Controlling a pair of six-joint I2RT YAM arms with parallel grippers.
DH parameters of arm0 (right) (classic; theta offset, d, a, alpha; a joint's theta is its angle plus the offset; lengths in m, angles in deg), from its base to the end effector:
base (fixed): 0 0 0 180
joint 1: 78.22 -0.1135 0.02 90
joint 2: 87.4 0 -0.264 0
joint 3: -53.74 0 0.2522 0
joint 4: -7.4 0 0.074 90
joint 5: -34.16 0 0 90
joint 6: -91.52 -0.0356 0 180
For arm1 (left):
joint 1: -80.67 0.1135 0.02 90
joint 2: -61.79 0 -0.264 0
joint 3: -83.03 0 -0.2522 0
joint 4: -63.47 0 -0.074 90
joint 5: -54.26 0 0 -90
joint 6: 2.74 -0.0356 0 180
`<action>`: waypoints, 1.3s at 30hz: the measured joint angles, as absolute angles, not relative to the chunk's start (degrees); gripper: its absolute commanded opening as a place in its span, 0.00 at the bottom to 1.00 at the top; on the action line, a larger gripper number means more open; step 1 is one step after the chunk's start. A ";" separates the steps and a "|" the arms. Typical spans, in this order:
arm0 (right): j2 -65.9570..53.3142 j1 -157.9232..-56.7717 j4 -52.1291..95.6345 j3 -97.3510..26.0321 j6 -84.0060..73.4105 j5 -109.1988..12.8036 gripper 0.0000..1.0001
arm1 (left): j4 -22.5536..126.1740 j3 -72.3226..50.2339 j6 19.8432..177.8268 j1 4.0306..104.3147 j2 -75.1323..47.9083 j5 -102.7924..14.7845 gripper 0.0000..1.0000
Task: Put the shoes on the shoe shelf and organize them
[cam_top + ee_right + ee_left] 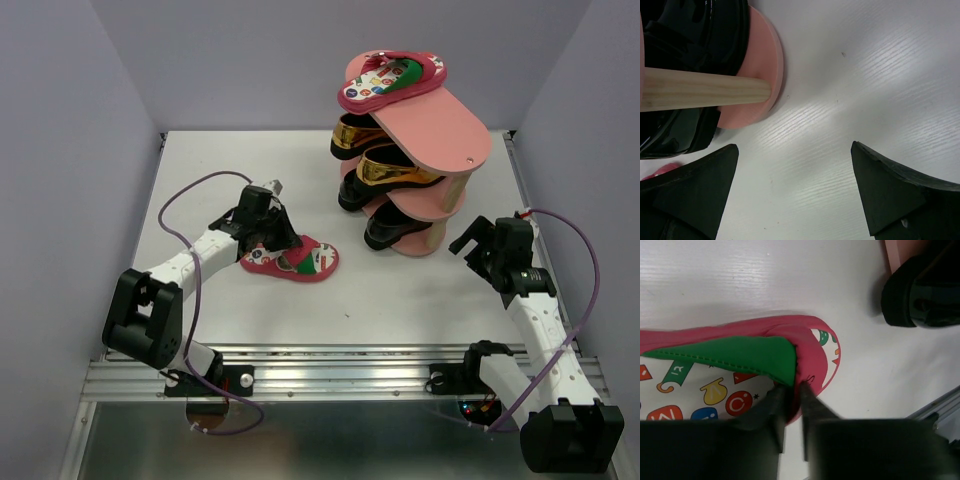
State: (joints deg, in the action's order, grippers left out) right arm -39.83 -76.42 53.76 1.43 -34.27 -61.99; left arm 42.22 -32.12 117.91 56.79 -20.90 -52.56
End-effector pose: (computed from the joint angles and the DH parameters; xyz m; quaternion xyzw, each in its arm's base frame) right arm 0.1748 -0.0093 0.2565 0.3143 0.8552 0.0728 0.4056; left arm 0.2796 -0.1351 0.2299 0.0100 0.8954 -0.3122 0.3174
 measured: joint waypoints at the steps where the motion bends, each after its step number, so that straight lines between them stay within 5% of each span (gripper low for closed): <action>1: -39.83 -76.42 53.76 1.43 -34.27 -61.99 1.00 | 42.29 -32.12 118.02 56.82 -20.90 -52.45 0.00; 13: -39.83 -76.42 53.76 1.43 -34.27 -61.99 1.00 | 42.13 -32.12 129.58 61.45 -16.60 -39.14 0.02; 14: -39.83 -76.42 53.76 1.43 -34.27 -61.99 1.00 | 42.20 -32.12 130.96 61.95 -16.33 -37.74 0.11; 15: -39.83 -76.42 53.76 1.43 -34.27 -61.99 1.00 | 42.33 -32.12 132.07 62.39 -16.18 -36.85 0.41; 17: -39.87 -76.42 53.76 1.43 -34.25 -61.99 1.00 | 42.66 -32.12 133.76 63.53 -16.18 -36.23 0.81; 19: -39.96 -76.42 53.76 1.43 -34.25 -61.99 1.00 | 43.38 -32.12 134.87 64.07 -16.18 -36.37 0.89; 23: -40.11 -76.42 53.76 1.43 -34.23 -61.99 1.00 | 45.02 -32.12 134.13 64.16 -16.11 -38.66 0.88; 28: -40.11 -76.42 53.74 1.43 -34.25 -61.99 1.00 | 43.90 -32.12 127.29 64.12 -13.12 -37.81 0.76; 36: -39.96 -76.42 53.69 1.45 -34.25 -61.75 1.00 | 37.30 -31.66 113.45 64.29 -11.87 -35.08 0.91; 38: -39.81 -76.42 53.69 1.45 -34.27 -61.69 1.00 | 37.15 -31.82 112.21 64.27 -13.91 -37.66 0.85; 39: -39.79 -76.42 53.71 1.45 -34.27 -61.66 1.00 | 37.41 -32.21 111.57 64.27 -15.46 -39.91 0.71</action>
State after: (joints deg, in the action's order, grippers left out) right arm -39.79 -76.42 53.71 1.45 -34.27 -61.66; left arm 37.41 -32.21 111.57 64.27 -15.46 -39.91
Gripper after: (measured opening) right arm 0.998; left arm 0.895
